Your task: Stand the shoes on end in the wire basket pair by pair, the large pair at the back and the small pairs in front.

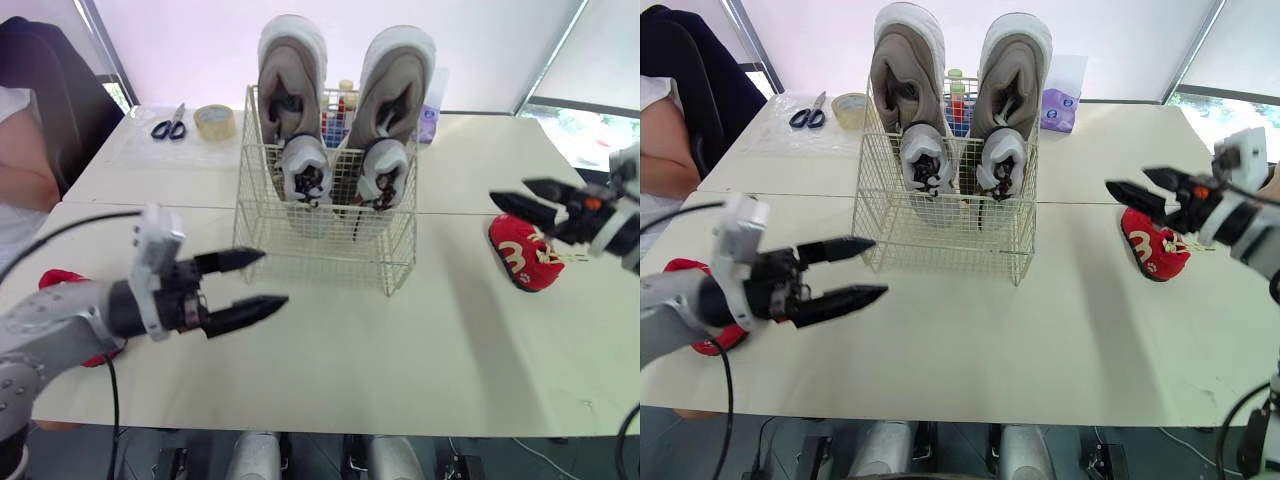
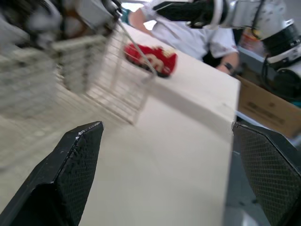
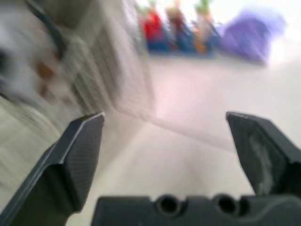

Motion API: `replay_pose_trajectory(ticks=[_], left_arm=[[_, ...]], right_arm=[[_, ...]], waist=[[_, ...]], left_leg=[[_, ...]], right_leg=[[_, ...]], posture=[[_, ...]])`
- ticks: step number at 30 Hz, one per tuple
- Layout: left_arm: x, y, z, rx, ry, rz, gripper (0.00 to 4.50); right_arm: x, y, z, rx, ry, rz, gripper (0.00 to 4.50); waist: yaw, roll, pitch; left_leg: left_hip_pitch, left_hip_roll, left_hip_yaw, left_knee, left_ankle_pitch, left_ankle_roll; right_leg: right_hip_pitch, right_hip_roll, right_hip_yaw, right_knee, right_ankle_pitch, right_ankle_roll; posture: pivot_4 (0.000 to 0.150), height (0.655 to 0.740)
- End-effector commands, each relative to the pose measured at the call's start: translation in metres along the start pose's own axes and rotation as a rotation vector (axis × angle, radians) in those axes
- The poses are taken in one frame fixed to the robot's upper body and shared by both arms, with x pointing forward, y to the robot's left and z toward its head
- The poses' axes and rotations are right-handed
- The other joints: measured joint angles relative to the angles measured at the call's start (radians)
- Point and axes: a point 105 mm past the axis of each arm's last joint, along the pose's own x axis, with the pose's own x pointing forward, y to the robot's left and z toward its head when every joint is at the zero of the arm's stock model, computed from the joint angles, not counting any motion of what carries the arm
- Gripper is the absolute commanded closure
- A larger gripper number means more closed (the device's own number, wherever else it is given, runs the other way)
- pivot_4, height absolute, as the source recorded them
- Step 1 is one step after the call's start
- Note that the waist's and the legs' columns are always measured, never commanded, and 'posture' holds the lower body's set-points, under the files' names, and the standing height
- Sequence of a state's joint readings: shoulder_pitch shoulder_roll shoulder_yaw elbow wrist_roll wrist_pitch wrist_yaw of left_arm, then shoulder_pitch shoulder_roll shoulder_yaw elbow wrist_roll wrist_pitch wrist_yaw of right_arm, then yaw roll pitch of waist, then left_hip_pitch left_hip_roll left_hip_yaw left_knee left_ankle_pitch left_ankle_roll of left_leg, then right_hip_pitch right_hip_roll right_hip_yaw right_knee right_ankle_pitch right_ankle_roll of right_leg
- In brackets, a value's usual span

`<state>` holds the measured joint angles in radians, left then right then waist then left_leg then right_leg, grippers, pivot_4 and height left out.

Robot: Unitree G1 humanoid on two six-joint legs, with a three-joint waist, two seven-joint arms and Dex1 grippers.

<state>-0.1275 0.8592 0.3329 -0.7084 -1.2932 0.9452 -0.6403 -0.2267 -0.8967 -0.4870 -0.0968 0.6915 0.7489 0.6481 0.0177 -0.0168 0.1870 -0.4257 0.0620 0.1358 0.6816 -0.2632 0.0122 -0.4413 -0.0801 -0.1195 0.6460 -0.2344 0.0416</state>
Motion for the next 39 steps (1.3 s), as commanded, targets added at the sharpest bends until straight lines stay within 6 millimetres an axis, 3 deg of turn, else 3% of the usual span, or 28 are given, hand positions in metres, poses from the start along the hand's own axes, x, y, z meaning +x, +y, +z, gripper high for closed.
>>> replay_pose_trajectory(ticks=[1, 5, 8, 10, 16, 24, 29, 32, 35, 36, 39], left_arm=[[0.006, -0.01, 0.001, 0.005, -0.034, -0.068, 0.01], [0.01, -0.017, -0.001, -0.018, -0.041, -0.124, 0.01], [0.014, -0.016, -0.003, -0.007, -0.035, -0.117, 0.01], [0.017, -0.017, -0.003, -0.004, -0.033, -0.13, 0.01], [0.021, -0.019, -0.003, 0.008, -0.026, -0.133, 0.01], [0.021, -0.012, -0.001, 0.019, -0.033, -0.082, 0.01], [0.021, -0.011, -0.001, 0.016, -0.021, -0.078, 0.01], [0.02, -0.011, 0.0, 0.016, -0.017, -0.076, 0.0], [0.019, -0.011, 0.001, 0.014, -0.019, -0.073, 0.0], [0.018, -0.011, 0.002, 0.014, -0.022, -0.072, 0.0], [0.017, -0.007, 0.005, 0.023, -0.021, -0.068, 0.0]], right_arm=[[-0.022, -0.017, 0.0, -0.077, -0.107, -0.179, 0.0], [-0.037, -0.022, -0.027, -0.02, -0.098, -0.266, 0.0], [-0.043, -0.025, -0.041, -0.008, -0.083, -0.305, 0.0], [-0.042, -0.027, -0.061, 0.036, -0.042, -0.333, 0.0], [-0.026, -0.026, -0.094, 0.108, 0.005, -0.332, 0.0], [0.002, -0.051, -0.11, 0.124, -0.039, -0.434, 0.0], [0.025, -0.049, -0.118, 0.123, -0.046, -0.405, 0.0], [0.029, -0.051, -0.122, 0.114, -0.041, -0.416, 0.82], [0.028, -0.052, -0.123, 0.096, -0.039, -0.411, 2.19], [0.027, -0.053, -0.122, 0.081, -0.042, -0.412, 2.38], [0.024, -0.059, -0.112, 0.036, -0.077, -0.435, 2.41]], waist=[[-0.004, 0.002, 0.0], [-0.009, 0.006, -0.001], [-0.008, 0.008, -0.002], [-0.008, 0.009, -0.003], [-0.007, 0.01, -0.003], [-0.01, 0.01, -0.003], [-0.012, 0.011, -0.003], [-0.014, 0.011, -0.003], [-0.014, 0.011, -0.003], [-0.014, 0.011, -0.003], [-0.015, 0.011, -0.003]], left_leg=[[0.0, 0.0, 0.0, 0.0, 0.0, 0.0], [0.002, 0.001, 0.0, 0.0, 0.001, -0.001], [0.003, 0.001, 0.0, 0.0, 0.001, -0.001], [0.002, 0.001, 0.0, 0.0, 0.001, -0.001], [0.002, 0.001, 0.0, 0.0, 0.001, -0.001], [0.002, 0.0, 0.0, 0.0, 0.001, -0.001], [0.002, 0.0, 0.0, -0.001, 0.001, -0.001], [0.003, 0.0, 0.0, 0.0, 0.001, -0.002], [0.004, 0.0, 0.0, 0.0, 0.001, -0.002], [0.004, 0.0, 0.0, 0.0, 0.001, -0.002], [0.005, 0.0, 0.0, 0.0, 0.001, -0.002]], right_leg=[[0.0, 0.0, 0.0, 0.0, 0.0, 0.0], [0.0, 0.002, 0.001, 0.002, -0.001, 0.001], [0.0, 0.002, 0.002, 0.002, -0.001, 0.001], [0.0, 0.002, 0.002, 0.001, -0.001, 0.001], [0.0, 0.002, 0.002, 0.001, -0.001, 0.0], [0.0, 0.003, 0.002, 0.001, -0.001, 0.0], [0.0, 0.003, 0.002, 0.002, 0.0, -0.001], [0.001, 0.003, 0.002, 0.002, 0.0, -0.001], [0.002, 0.003, 0.002, 0.002, 0.0, -0.001], [0.002, 0.003, 0.002, 0.002, 0.0, -0.001], [0.003, 0.003, 0.002, 0.002, 0.0, -0.001]], posture=[[0.15, 0.7357], [0.15, 0.7357], [0.15, 0.7357], [0.15, 0.7357], [0.15, 0.7357], [0.15, 0.7357], [0.15, 0.7357], [0.15, 0.7357], [0.15, 0.7357], [0.15, 0.7357], [0.15, 0.7357]])
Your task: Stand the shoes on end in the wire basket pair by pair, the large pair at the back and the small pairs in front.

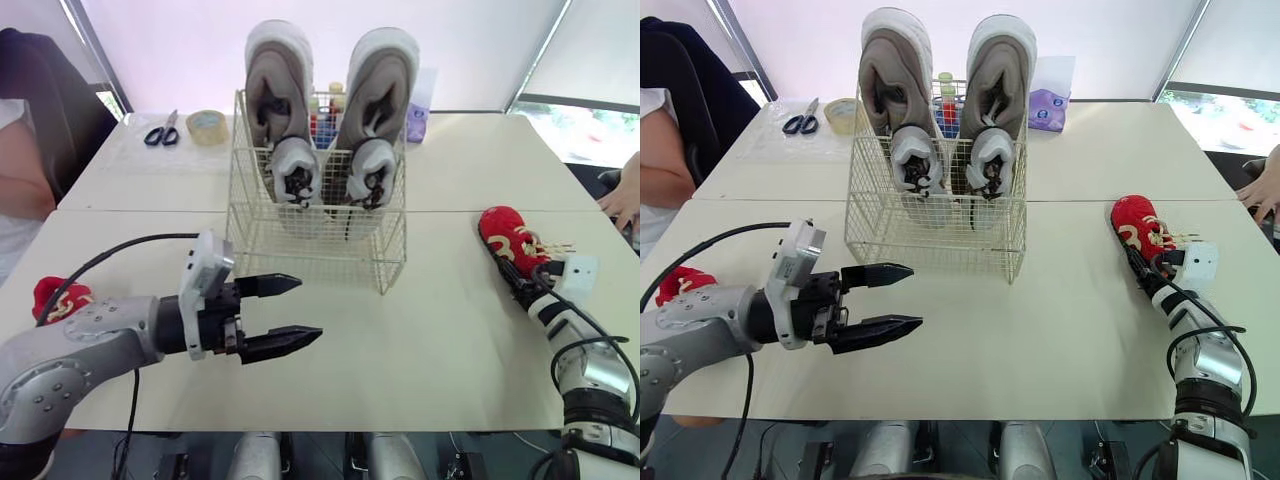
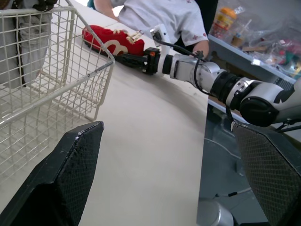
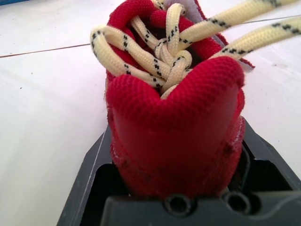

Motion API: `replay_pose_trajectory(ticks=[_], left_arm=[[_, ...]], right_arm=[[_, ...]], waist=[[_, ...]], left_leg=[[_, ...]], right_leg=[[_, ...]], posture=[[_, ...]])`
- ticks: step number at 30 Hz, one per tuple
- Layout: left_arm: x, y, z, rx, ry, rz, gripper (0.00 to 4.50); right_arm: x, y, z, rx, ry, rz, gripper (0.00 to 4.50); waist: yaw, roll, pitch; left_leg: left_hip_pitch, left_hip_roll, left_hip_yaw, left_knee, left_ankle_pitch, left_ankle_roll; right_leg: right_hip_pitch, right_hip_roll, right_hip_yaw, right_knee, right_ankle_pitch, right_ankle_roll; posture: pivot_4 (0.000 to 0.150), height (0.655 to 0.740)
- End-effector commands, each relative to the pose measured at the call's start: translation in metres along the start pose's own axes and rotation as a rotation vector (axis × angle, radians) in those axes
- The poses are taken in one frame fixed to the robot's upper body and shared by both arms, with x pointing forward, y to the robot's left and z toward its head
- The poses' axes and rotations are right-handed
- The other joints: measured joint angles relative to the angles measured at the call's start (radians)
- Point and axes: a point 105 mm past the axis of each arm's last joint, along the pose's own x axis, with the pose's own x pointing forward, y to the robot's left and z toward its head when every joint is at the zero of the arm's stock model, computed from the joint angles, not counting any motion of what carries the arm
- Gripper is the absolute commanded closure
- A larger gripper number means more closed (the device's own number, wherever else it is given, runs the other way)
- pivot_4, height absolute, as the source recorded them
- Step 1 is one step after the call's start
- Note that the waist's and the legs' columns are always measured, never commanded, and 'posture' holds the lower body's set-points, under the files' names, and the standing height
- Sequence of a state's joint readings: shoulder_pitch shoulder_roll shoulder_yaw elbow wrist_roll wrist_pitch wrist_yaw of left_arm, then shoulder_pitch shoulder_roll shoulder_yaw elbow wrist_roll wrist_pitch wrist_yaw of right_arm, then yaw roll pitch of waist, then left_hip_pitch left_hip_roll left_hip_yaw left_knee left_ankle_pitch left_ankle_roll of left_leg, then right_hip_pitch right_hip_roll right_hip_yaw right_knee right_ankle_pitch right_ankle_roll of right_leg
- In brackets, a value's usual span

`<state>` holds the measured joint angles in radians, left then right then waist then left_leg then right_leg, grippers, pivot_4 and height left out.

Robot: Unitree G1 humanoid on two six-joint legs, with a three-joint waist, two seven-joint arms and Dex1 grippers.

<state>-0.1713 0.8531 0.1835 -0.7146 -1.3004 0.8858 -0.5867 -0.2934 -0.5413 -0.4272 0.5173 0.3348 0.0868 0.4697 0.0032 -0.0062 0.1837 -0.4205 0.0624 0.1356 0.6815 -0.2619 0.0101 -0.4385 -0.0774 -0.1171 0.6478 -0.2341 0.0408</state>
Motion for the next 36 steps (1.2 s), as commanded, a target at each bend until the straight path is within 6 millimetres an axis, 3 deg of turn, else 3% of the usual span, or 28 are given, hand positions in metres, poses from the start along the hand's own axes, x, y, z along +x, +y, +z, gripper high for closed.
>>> replay_pose_trajectory(ticks=[1, 4, 5, 6, 8, 10, 13, 14, 15, 17, 19, 22, 27, 32, 36], left_arm=[[-0.004, 0.002, 0.015, 0.048, -0.023, -0.007, 0.0], [-0.009, 0.01, 0.03, 0.063, -0.041, -0.014, 0.0], [-0.013, 0.016, 0.041, 0.066, -0.063, -0.015, 0.0], [-0.016, 0.02, 0.049, 0.067, -0.079, -0.016, 0.0], [-0.022, 0.027, 0.062, 0.066, -0.112, -0.016, 0.0], [-0.028, 0.035, 0.075, 0.064, -0.142, -0.009, 0.0], [-0.04, 0.045, 0.091, 0.042, -0.182, -0.006, 0.0], [-0.043, 0.046, 0.094, 0.027, -0.193, -0.014, 0.0], [-0.049, 0.047, 0.1, 0.009, -0.229, -0.016, 0.0], [-0.055, 0.049, 0.107, -0.006, -0.278, -0.005, 0.0], [-0.058, 0.051, 0.111, -0.002, -0.304, 0.017, 0.0], [-0.055, 0.036, 0.111, -0.039, -0.32, -0.055, 0.0], [-0.038, 0.012, 0.098, -0.146, -0.34, -0.165, 0.0], [-0.025, 0.008, 0.087, -0.225, -0.349, -0.168, 0.0], [-0.021, 0.008, 0.095, -0.266, -0.414, -0.189, 0.0]], right_arm=[[-0.003, -0.016, 0.027, -0.061, -0.085, -0.04, 2.41], [-0.01, -0.043, 0.092, -0.126, -0.249, -0.073, 2.41], [-0.015, -0.045, 0.141, -0.181, -0.344, -0.026, 2.41], [-0.021, -0.043, 0.174, -0.221, -0.407, 0.012, 2.41], [-0.03, -0.025, 0.223, -0.292, -0.475, 0.141, 2.41], [-0.044, 0.013, 0.263, -0.365, -0.478, 0.379, 2.41], [-0.088, 0.068, 0.318, -0.434, -0.483, 0.715, 2.41], [-0.101, 0.082, 0.327, -0.456, -0.485, 0.794, 2.41], [-0.118, 0.106, 0.328, -0.518, -0.458, 0.937, 2.41], [-0.135, 0.134, 0.317, -0.599, -0.39, 1.118, 2.41], [-0.14, 0.155, 0.305, -0.624, -0.343, 1.244, 2.41], [-0.141, 0.189, 0.27, -0.66, -0.236, 1.443, 2.41], [-0.132, 0.208, 0.249, -0.672, -0.21, 1.551, 2.41], [-0.133, 0.213, 0.246, -0.673, -0.216, 1.598, 2.41], [-0.134, 0.218, 0.239, -0.676, -0.204, 1.622, 2.41]], waist=[[0.001, 0.0, 0.0], [0.006, 0.006, 0.003], [0.007, 0.011, 0.003], [0.006, 0.017, 0.005], [0.001, 0.025, 0.006], [-0.008, 0.023, 0.006], [-0.02, 0.017, 0.007], [-0.021, 0.014, 0.007], [-0.021, 0.014, 0.007], [-0.019, 0.013, 0.008], [-0.019, 0.008, 0.008], [-0.02, 0.003, 0.008], [-0.01, 0.0, 0.009], [-0.012, -0.001, 0.009], [-0.014, -0.002, 0.009]], left_leg=[[0.0, 0.0, 0.0, 0.0, 0.0, 0.0], [0.0, -0.001, 0.0, 0.0, 0.0, 0.0], [-0.001, -0.002, 0.001, 0.0, 0.0, 0.0], [-0.001, -0.003, 0.002, 0.0, 0.0, 0.001], [-0.002, -0.004, 0.005, 0.001, 0.0, 0.002], [0.001, -0.007, 0.002, -0.003, 0.0, 0.001], [0.004, -0.004, 0.0, -0.009, 0.001, -0.002], [0.006, -0.004, 0.0, -0.014, 0.003, -0.004], [0.009, -0.004, 0.0, -0.016, 0.003, -0.005], [0.009, -0.001, 0.0, -0.018, 0.003, -0.006], [0.009, 0.001, 0.0, -0.018, 0.003, -0.006], [0.009, 0.0, 0.002, -0.016, 0.003, -0.006], [0.009, -0.002, 0.002, -0.015, 0.003, -0.006], [0.008, -0.004, 0.002, -0.014, 0.006, -0.011], [0.009, -0.004, 0.001, -0.014, 0.007, -0.011]], right_leg=[[0.0, 0.0, 0.0, 0.0, 0.0, 0.0], [0.0, -0.001, 0.0, 0.0, 0.0, 0.0], [-0.001, -0.001, 0.0, 0.0, 0.0, 0.001], [-0.001, -0.002, 0.001, 0.0, 0.0, 0.001], [-0.004, -0.003, 0.005, 0.0, 0.0, 0.004], [-0.004, 0.0, 0.005, 0.001, 0.0, 0.004], [-0.003, 0.004, 0.005, 0.0, -0.002, 0.001], [-0.003, 0.004, 0.005, -0.001, -0.002, 0.0], [-0.002, 0.004, 0.006, -0.001, -0.003, -0.002], [-0.003, 0.005, 0.005, 0.0, -0.004, -0.004], [-0.003, 0.005, 0.005, 0.0, -0.005, -0.005], [-0.002, 0.0, 0.006, 0.0, -0.004, -0.004], [-0.001, -0.004, 0.006, 0.0, -0.004, -0.004], [-0.001, -0.004, 0.006, 0.0, -0.004, -0.004], [-0.001, -0.003, 0.006, 0.001, -0.004, -0.004]], posture=[[0.15, 0.7357], [0.15, 0.7357], [0.15, 0.7357], [0.15, 0.7357], [0.15, 0.7357], [0.15, 0.7357], [0.15, 0.7357], [0.15, 0.7357], [0.15, 0.7357], [0.15, 0.7357], [0.15, 0.7357], [0.15, 0.7357], [0.15, 0.7357], [0.15, 0.7357], [0.15, 0.7357]])
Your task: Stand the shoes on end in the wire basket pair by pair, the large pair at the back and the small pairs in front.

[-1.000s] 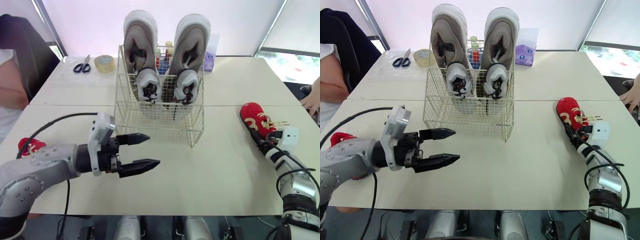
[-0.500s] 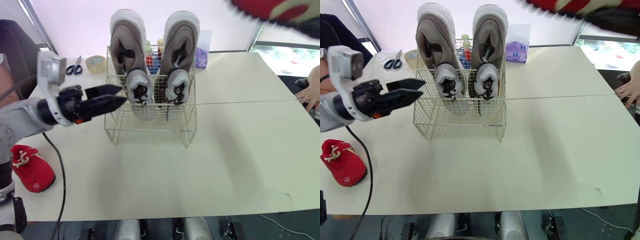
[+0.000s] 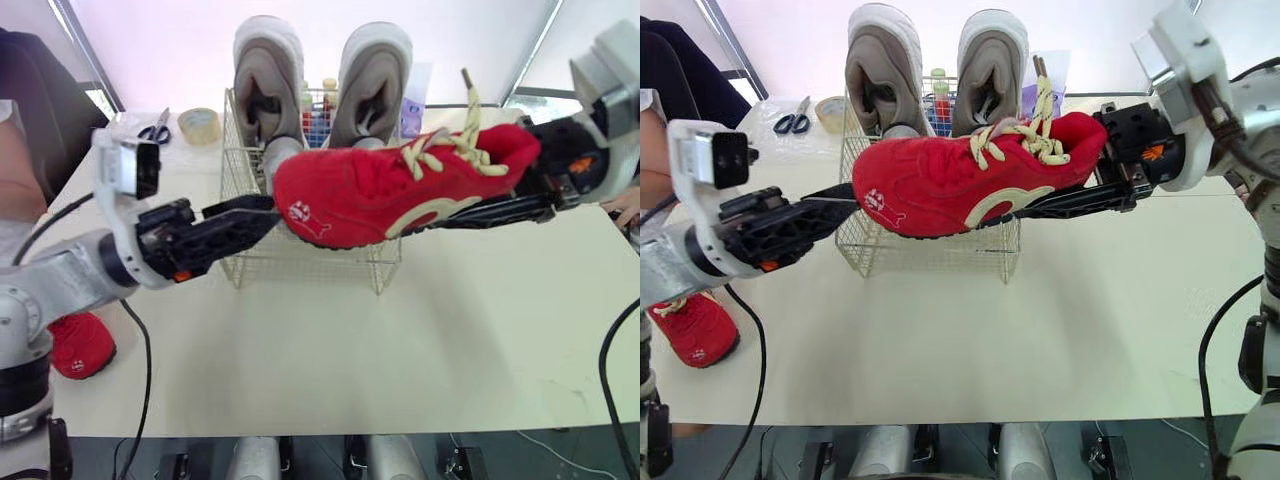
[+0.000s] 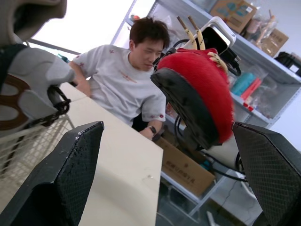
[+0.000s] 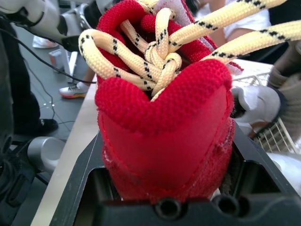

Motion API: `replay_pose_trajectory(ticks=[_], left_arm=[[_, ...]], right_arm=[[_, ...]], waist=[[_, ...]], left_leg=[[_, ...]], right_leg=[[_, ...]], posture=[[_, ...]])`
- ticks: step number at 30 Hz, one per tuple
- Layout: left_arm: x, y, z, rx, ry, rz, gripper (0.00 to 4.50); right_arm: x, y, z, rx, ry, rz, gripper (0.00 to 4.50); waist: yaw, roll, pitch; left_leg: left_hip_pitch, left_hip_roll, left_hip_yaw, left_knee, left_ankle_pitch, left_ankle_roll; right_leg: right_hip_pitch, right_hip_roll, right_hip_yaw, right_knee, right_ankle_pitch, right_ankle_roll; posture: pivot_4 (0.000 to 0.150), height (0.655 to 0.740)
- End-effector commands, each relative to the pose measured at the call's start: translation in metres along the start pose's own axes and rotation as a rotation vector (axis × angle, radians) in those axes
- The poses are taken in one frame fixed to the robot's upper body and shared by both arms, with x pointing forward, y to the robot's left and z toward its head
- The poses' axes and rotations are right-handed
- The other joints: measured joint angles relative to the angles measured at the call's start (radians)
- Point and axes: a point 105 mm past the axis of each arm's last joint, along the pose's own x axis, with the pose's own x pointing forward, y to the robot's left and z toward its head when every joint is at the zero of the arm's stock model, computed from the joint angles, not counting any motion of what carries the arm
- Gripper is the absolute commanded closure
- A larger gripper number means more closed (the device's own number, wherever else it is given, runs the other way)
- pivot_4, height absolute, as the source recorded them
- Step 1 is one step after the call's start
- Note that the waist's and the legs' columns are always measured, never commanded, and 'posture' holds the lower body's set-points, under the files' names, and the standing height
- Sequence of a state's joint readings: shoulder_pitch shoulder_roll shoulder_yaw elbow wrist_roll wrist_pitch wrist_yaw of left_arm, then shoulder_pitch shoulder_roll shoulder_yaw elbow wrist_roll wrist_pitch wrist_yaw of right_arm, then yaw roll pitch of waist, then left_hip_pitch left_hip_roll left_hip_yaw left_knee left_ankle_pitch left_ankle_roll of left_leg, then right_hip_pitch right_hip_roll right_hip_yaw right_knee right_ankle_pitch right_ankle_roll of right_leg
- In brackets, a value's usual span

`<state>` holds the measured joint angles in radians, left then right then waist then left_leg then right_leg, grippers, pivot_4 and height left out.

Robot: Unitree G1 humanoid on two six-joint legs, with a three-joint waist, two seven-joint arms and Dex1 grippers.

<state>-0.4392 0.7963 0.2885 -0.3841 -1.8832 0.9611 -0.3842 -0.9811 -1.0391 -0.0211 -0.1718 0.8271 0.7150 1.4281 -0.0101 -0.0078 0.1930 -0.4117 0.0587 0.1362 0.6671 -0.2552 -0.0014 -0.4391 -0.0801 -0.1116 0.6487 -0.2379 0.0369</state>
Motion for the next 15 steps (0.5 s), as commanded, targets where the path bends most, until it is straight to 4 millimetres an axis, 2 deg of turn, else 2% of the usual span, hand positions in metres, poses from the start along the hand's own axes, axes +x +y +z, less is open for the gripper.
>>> replay_pose_trajectory(ticks=[1, 15], left_arm=[[0.006, -0.01, 0.006, 0.01, -0.026, -0.042, 0.0], [0.023, -0.001, -0.01, -0.068, 0.045, -0.097, 0.0]], right_arm=[[0.002, 0.005, 0.008, -0.063, -0.001, 0.015, 2.41], [0.017, 0.011, 0.007, -0.112, 0.021, 0.038, 2.41]], waist=[[-0.001, 0.0, 0.0], [0.001, -0.001, 0.0]], left_leg=[[0.0, 0.0, 0.0, 0.0, 0.0, 0.0], [0.0, -0.001, -0.001, 0.0, 0.0, -0.001]], right_leg=[[0.0, 0.0, 0.0, 0.0, 0.0, 0.0], [0.001, 0.002, 0.0, 0.0, 0.0, 0.0]], posture=[[0.15, 0.7357], [0.15, 0.7357]])
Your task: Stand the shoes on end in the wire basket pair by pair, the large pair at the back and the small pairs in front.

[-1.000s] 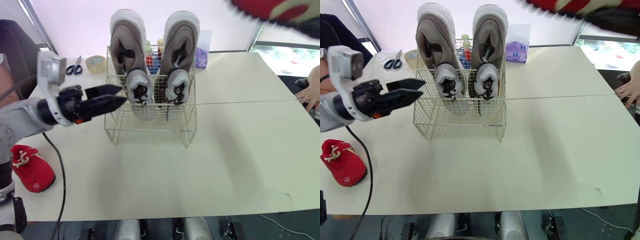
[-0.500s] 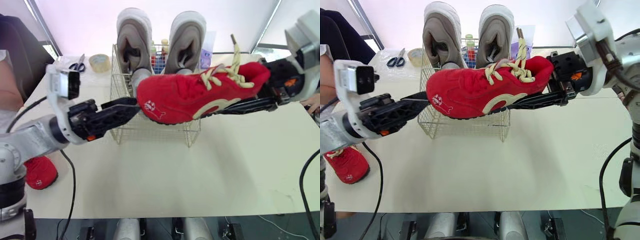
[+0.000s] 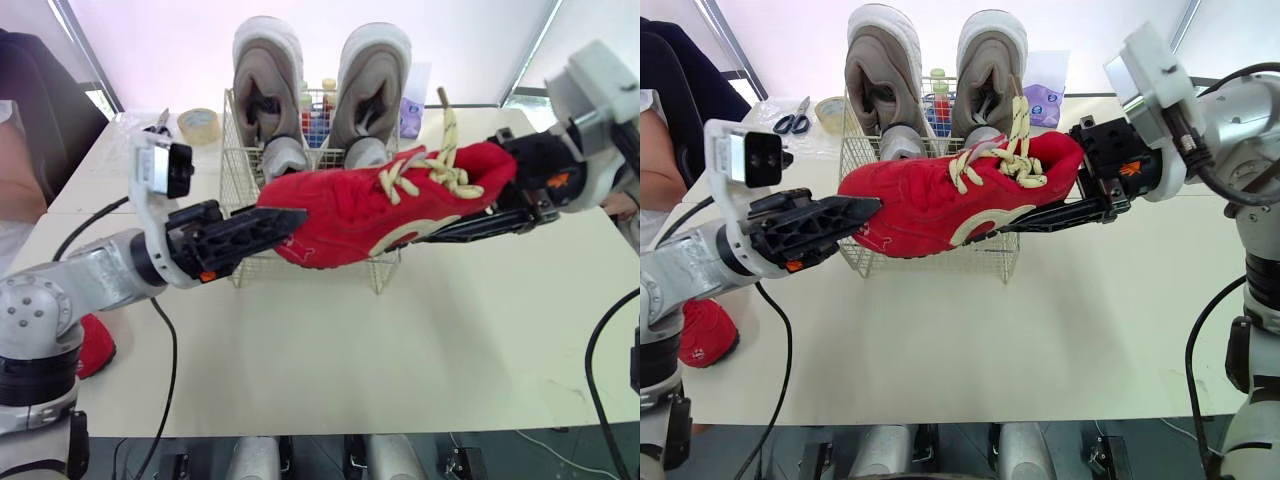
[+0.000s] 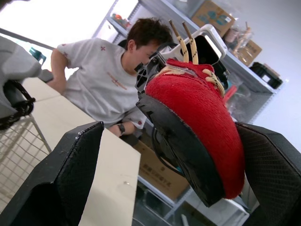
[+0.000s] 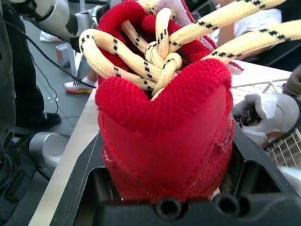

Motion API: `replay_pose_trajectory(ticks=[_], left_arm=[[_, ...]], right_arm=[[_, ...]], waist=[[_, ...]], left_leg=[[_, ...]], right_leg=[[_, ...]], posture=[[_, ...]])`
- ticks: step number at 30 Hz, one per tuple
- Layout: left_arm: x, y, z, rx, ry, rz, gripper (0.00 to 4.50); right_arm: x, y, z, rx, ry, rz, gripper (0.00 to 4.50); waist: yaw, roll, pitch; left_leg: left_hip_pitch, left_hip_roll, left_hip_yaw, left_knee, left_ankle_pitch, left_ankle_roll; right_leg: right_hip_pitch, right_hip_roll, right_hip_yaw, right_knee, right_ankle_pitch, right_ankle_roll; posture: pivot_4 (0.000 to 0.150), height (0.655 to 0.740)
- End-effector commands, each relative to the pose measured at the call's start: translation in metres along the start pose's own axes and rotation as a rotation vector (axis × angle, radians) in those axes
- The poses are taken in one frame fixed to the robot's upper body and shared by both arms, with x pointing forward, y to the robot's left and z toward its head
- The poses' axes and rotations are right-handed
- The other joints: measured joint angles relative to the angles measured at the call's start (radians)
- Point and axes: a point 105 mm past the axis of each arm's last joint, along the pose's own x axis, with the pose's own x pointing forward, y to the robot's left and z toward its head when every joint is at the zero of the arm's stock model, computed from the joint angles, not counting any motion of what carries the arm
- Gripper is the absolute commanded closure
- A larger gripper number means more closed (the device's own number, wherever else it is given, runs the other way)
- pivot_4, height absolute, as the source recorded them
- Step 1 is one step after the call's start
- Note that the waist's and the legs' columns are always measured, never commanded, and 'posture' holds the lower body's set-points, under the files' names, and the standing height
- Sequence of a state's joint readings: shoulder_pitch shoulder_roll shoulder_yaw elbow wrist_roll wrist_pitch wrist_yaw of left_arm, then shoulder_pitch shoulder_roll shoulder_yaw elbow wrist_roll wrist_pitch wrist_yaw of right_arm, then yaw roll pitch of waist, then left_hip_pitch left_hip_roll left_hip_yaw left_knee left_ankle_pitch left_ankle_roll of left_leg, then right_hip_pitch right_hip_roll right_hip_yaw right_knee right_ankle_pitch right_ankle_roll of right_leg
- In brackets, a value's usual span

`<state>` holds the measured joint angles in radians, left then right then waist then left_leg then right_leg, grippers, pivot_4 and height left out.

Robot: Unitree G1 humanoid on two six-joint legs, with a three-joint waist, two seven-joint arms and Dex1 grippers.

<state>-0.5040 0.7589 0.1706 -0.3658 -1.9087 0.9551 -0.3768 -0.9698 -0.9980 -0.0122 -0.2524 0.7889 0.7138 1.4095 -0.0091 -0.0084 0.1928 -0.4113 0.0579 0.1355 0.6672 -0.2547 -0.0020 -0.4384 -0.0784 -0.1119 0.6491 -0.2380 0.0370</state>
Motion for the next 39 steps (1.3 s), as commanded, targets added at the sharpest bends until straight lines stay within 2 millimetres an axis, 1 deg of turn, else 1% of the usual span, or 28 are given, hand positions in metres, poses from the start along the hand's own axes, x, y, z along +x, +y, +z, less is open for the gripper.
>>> replay_pose_trajectory(ticks=[1, 3, 5, 7, 9, 11, 12, 13, 14, 16, 18, 20, 22, 23, 24, 25, 27, 29, 30, 32, 35, 37, 39], left_arm=[[0.005, 0.001, 0.001, 0.003, 0.007, -0.017, 0.0], [0.005, 0.001, -0.001, -0.006, 0.01, -0.026, 0.52], [0.006, 0.001, -0.002, -0.013, 0.009, -0.036, 1.29], [0.005, 0.001, -0.002, -0.019, 0.002, -0.038, 2.32], [0.005, 0.002, -0.002, -0.02, 0.0, -0.034, 3.23], [0.004, 0.003, -0.002, -0.015, 0.001, -0.024, 3.97], [0.004, 0.003, -0.001, -0.015, -0.01, -0.024, 3.97], [0.003, 0.003, 0.001, -0.016, -0.023, -0.024, 4.01], [0.003, 0.003, 0.002, -0.017, -0.032, -0.025, 4.01], [0.002, 0.001, 0.005, -0.012, -0.05, -0.028, 4.01], [0.0, -0.002, 0.013, 0.008, -0.099, -0.027, 4.01], [-0.003, -0.004, 0.019, 0.021, -0.136, -0.025, 4.01], [-0.006, -0.007, 0.03, 0.051, -0.207, -0.026, 4.01], [-0.007, -0.008, 0.035, 0.063, -0.241, -0.027, 4.01], [-0.007, -0.009, 0.041, 0.075, -0.279, -0.031, 4.01], [-0.007, -0.01, 0.045, 0.086, -0.305, -0.036, 4.01], [-0.005, -0.009, 0.051, 0.106, -0.337, -0.041, 4.01], [0.002, -0.004, 0.058, 0.136, -0.389, -0.043, 4.01], [0.005, -0.002, 0.06, 0.146, -0.408, -0.045, 4.01], [0.012, 0.004, 0.066, 0.128, -0.479, -0.076, 4.01], [0.024, 0.01, 0.06, 0.124, -0.494, -0.097, 4.01], [0.027, 0.012, 0.057, 0.119, -0.498, -0.103, 4.01], [0.028, 0.013, 0.054, 0.117, -0.496, -0.104, 4.01]], right_arm=[[0.003, 0.005, 0.009, -0.063, -0.004, 0.01, 2.41], [0.003, 0.005, 0.009, -0.063, -0.004, 0.012, 2.41], [0.004, 0.006, 0.009, -0.064, -0.004, 0.013, 2.41], [0.005, 0.006, 0.008, -0.064, -0.003, 0.015, 2.41], [0.006, 0.006, 0.007, -0.063, -0.001, 0.014, 2.41], [0.005, 0.005, 0.007, -0.057, 0.001, 0.006, 2.41], [0.004, 0.003, 0.006, -0.046, 0.002, -0.011, 2.41], [0.002, 0.002, 0.005, -0.036, 0.004, -0.024, 1.43], [0.001, 0.001, 0.004, -0.029, 0.005, -0.032, 1.04], [-0.004, 0.0, 0.001, 0.001, 0.01, -0.064, 0.04], [-0.02, -0.008, -0.008, 0.098, -0.011, -0.183, 0.04], [-0.034, -0.011, -0.015, 0.181, -0.044, -0.265, 0.04], [-0.055, -0.012, -0.02, 0.345, -0.242, -0.367, 0.04], [-0.062, -0.011, -0.021, 0.411, -0.342, -0.394, 0.04], [-0.066, -0.008, -0.023, 0.47, -0.452, -0.414, 0.04], [-0.066, -0.006, -0.024, 0.507, -0.534, -0.421, 0.04], [-0.06, -0.003, -0.023, 0.553, -0.654, -0.427, 0.04], [-0.038, -0.006, -0.018, 0.592, -0.805, -0.423, 0.04], [-0.03, -0.007, -0.016, 0.611, -0.853, -0.426, 0.04], [-0.013, -0.018, -0.011, 0.676, -1.003, -0.444, 0.04], [0.01, -0.024, 0.001, 0.725, -1.092, -0.42, 0.04], [0.017, -0.027, 0.009, 0.73, -1.119, -0.415, 0.04], [0.019, -0.029, 0.015, 0.723, -1.131, -0.409, 0.04]], waist=[[0.0, 0.0, 0.0], [-0.001, 0.0, 0.0], [-0.003, 0.0, 0.0], [-0.003, 0.0, 0.0], [-0.002, 0.0, 0.0], [-0.002, 0.0, 0.0], [-0.002, 0.0, 0.0], [-0.002, 0.0, 0.0], [-0.002, 0.0, 0.0], [-0.002, -0.001, 0.0], [0.001, -0.002, -0.001], [0.002, -0.004, 0.0], [0.004, -0.005, 0.0], [0.005, -0.005, -0.001], [0.008, -0.006, -0.001], [0.011, -0.006, -0.001], [0.012, -0.006, -0.001], [0.011, -0.006, -0.001], [0.011, -0.006, -0.001], [0.011, -0.006, -0.001], [0.013, -0.006, -0.001], [0.014, -0.006, -0.001], [0.018, -0.006, -0.001]], left_leg=[[0.0, 0.0, 0.0, 0.0, 0.0, 0.0], [0.0, 0.0, 0.0, 0.0, 0.0, 0.0], [0.0, 0.0, 0.0, 0.0, 0.0, 0.0], [0.0, 0.0, 0.0, 0.0, 0.0, 0.0], [0.001, 0.0, -0.001, 0.0, 0.0, 0.0], [0.001, 0.0, -0.001, 0.0, 0.0, 0.0], [0.001, 0.0, -0.001, 0.0, 0.0, 0.0], [0.001, 0.0, -0.001, 0.0, 0.0, 0.0], [0.001, 0.0, -0.001, 0.0, 0.0, 0.0], [0.001, 0.0, -0.001, 0.0, 0.0, 0.0], [0.001, 0.0, -0.001, 0.0, 0.0, 0.0], [0.001, 0.0, -0.001, 0.0, 0.0, 0.0], [0.001, 0.0, -0.001, 0.0, 0.0, 0.0], [0.001, 0.0, -0.001, 0.0, 0.0, 0.0], [0.001, 0.0, -0.002, 0.0, 0.0, 0.001], [0.002, 0.0, -0.002, 0.0, 0.0, 0.001], [0.003, 0.0, -0.002, 0.0, 0.0, 0.001], [0.003, 0.0, -0.002, 0.0, -0.002, 0.003], [0.004, 0.001, -0.002, 0.0, -0.003, 0.005], [0.004, 0.001, -0.002, 0.0, -0.002, 0.005], [0.004, 0.001, -0.002, 0.0, -0.001, 0.002], [0.003, 0.0, -0.002, 0.0, 0.0, 0.0], [0.002, 0.0, -0.002, 0.0, 0.0, 0.001]], right_leg=[[0.0, 0.0, 0.0, 0.0, 0.0, 0.0], [0.0, 0.0, 0.0, 0.0, 0.0, 0.0], [0.0, 0.0, 0.0, 0.0, 0.0, 0.0], [0.0, 0.0, 0.0, 0.0, 0.0, 0.0], [0.0, 0.0, 0.0, 0.0, 0.0, 0.0], [0.0, 0.0, 0.0, 0.0, 0.0, 0.0], [0.0, 0.0, 0.0, 0.0, 0.0, 0.0], [0.0, 0.0, 0.0, 0.0, 0.0, 0.0], [0.0, 0.0, 0.0, 0.0, 0.0, 0.0], [0.0, 0.0, 0.0, 0.0, 0.0, 0.0], [0.001, 0.0, 0.0, 0.0, 0.0, 0.0], [0.001, 0.0, 0.0, 0.0, 0.0, 0.0], [0.001, -0.001, 0.0, 0.0, 0.0, 0.0], [0.002, -0.001, -0.001, 0.0, 0.0, 0.0], [0.003, -0.001, -0.001, -0.001, 0.0, 0.0], [0.004, -0.001, -0.001, -0.001, 0.0, 0.0], [0.005, -0.001, -0.001, -0.001, 0.0, 0.0], [0.005, 0.0, -0.001, 0.0, 0.0, 0.0], [0.005, 0.0, -0.001, 0.001, 0.0, 0.0], [0.005, 0.002, -0.001, 0.001, 0.0, -0.001], [0.005, 0.002, -0.001, 0.001, 0.0, -0.001], [0.004, 0.002, -0.001, 0.0, 0.0, 0.0], [0.004, 0.001, -0.001, -0.001, 0.0, 0.0]], posture=[[0.15, 0.7357], [0.15, 0.7357], [0.15, 0.7357], [0.15, 0.7357], [0.15, 0.7357], [0.15, 0.7357], [0.15, 0.7357], [0.15, 0.7357], [0.15, 0.7357], [0.15, 0.7357], [0.15, 0.7357], [0.15, 0.7357], [0.15, 0.7357], [0.15, 0.7357], [0.15, 0.7357], [0.15, 0.7357], [0.15, 0.7357], [0.15, 0.7357], [0.15, 0.7357], [0.15, 0.7357], [0.15, 0.7357], [0.15, 0.7357], [0.15, 0.7357]])
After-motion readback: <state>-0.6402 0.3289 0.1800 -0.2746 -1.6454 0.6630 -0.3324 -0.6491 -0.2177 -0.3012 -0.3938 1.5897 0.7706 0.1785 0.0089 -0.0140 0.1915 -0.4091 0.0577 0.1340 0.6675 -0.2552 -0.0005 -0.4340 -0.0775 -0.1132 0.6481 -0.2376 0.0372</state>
